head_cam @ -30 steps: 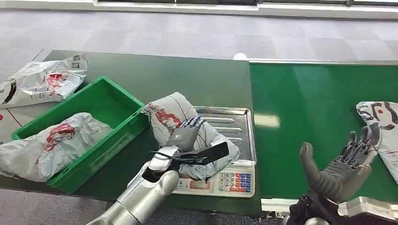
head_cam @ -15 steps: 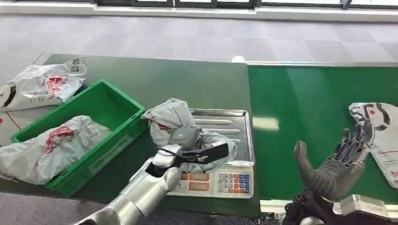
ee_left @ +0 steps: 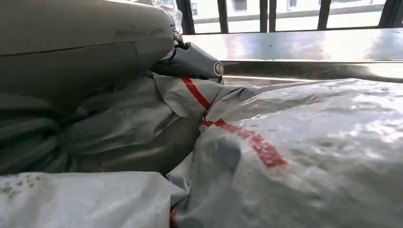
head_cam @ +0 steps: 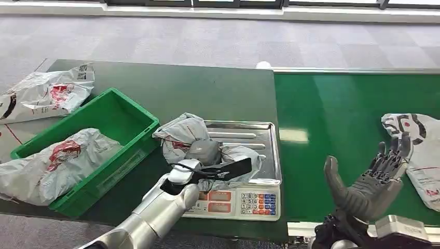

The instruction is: Moved the parcel from conveyor to table for the left to box.

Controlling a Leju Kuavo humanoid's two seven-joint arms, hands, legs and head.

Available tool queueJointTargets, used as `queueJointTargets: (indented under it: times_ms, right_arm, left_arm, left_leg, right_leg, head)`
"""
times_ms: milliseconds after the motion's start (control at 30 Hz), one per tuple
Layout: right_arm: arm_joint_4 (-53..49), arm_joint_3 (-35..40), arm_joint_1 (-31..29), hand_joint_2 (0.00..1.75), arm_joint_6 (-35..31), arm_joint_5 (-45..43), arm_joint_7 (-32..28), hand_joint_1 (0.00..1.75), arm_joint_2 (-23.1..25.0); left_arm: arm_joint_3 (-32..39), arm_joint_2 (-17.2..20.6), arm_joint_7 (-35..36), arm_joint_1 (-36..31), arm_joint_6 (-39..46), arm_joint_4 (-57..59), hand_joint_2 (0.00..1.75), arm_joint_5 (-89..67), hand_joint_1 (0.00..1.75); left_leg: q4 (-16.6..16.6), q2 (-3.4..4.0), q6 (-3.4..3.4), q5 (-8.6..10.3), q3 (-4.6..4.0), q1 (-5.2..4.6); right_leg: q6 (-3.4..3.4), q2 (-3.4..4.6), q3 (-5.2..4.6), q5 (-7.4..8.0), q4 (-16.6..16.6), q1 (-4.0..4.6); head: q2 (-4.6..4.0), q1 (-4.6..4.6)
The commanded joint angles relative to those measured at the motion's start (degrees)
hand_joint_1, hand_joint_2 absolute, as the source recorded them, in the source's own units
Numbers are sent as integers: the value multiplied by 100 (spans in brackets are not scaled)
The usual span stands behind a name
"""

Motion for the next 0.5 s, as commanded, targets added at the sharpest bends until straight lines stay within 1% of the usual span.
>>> queueJointTargets:
  times_ms: [33, 67, 100, 133, 167, 200, 233, 267, 300, 333, 367, 400, 433, 467, 500]
  right_arm:
    - [131, 31, 109, 175, -75, 186, 35, 0, 168]
    - [110, 17, 158, 175, -101, 205, 21, 0, 174]
    - [95, 12, 206, 175, -110, 201, 11, 0, 168]
    - [67, -3, 253, 175, -108, 187, -11, 0, 169]
    - [56, -20, 286, 175, -124, 196, -28, 0, 177]
    - [44, -29, 301, 175, -111, 159, -50, 0, 185]
    - [54, -46, 311, 175, -110, 153, -59, 0, 205]
    - [145, 4, 293, 175, -92, 205, 87, 0, 158]
    - [188, 12, 279, 175, -84, 215, 91, 0, 167]
    - [260, 37, 234, 175, 51, 245, 157, 0, 226]
    - [284, 55, 221, 175, 131, 310, 187, 0, 255]
    - [294, 61, 213, 175, 140, 348, 207, 0, 277]
    - [302, 74, 208, 175, 169, 405, 248, 0, 283]
    - [300, 83, 203, 175, 186, 408, 259, 0, 282]
    - [298, 100, 210, 175, 216, 425, 273, 0, 255]
  left_arm:
    - [872, 446, -530, 783, 571, -2226, 175, 391, 175]
    - [932, 516, -712, 851, 814, -2715, 175, 471, 175]
    - [992, 591, -825, 900, 1038, -3177, 175, 509, 175]
    - [1035, 694, -824, 935, 1033, -3711, 175, 492, 175]
    - [1086, 781, -1080, 947, 1408, -4134, 175, 486, 175]
    - [1199, 902, -1341, 914, 1977, -4700, 175, 366, 175]
    - [1297, 939, -1386, 909, 2143, -4940, 175, 249, 175]
    - [2008, 1528, -383, 334, 3344, -4978, 175, -722, 175]
    - [2302, 1833, -518, 57, 3091, -4928, 175, -350, 175]
    - [3002, 2161, -698, -285, 2798, -4500, 175, -94, 175]
    - [3434, 2147, -986, -376, 2704, -4182, 175, -148, 175]
    - [3581, 2142, -1138, -376, 2710, -4056, 175, -150, 175]
    - [3831, 2019, -1370, -309, 2718, -3939, 175, -188, 175]
    - [3821, 1975, -1395, -207, 2791, -3940, 175, -239, 175]
    - [3796, 1937, -1383, -103, 2862, -4003, 175, -284, 175]
  left_leg:
    - [-13, 25, -1, 13, -23, 1]
    - [-4, 21, -3, 6, 7, 2]
    - [-6, 25, -4, 11, -4, 2]
    - [5, 15, -6, 9, 3, 3]
    - [4, 16, -6, 13, -13, 3]
    - [7, 16, -9, 15, -21, 3]
    - [15, 22, -10, 12, -37, 6]
    - [11, 32, -12, 14, -46, 6]
    - [10, 39, -14, 14, -51, 5]
    - [14, 62, -19, 14, -57, 9]
    - [10, 61, -21, 16, -56, 7]
    - [5, 74, -24, 18, -57, 10]
    - [-2, 60, -22, 18, -45, 11]
    - [-11, 66, -27, 26, -39, 10]
    - [-13, 53, -27, 29, -34, 7]
  right_leg:
    - [-8, 24, -35, 20, -11, 3]
    - [-7, 20, -32, 11, -1, 2]
    - [-10, 25, -49, 17, -3, 3]
    - [-8, 16, -52, 10, 5, 4]
    - [-10, 18, -67, 14, 4, 4]
    - [-9, 19, -75, 12, 6, 4]
    - [-6, 25, -93, 14, 15, 6]
    - [-11, 34, -103, 18, 13, 7]
    - [-13, 41, -112, 18, 15, 7]
    - [-18, 68, -129, 24, 23, 10]
    - [-16, 69, -125, 25, 26, 9]
    - [-22, 82, -132, 31, 23, 12]
    - [-18, 70, -112, 27, 16, 13]
    - [-21, 74, -115, 32, 10, 16]
    - [-20, 63, -108, 31, 10, 15]
  head:
    - [0, 0]
    - [0, 0]
    - [0, 0]
    - [0, 0]
    - [0, 0]
    - [0, 0]
    - [0, 0]
    - [0, 0]
    - [0, 0]
    - [0, 0]
    - [0, 0]
    - [0, 0]
    - [0, 0]
    - [0, 0]
    - [0, 0]
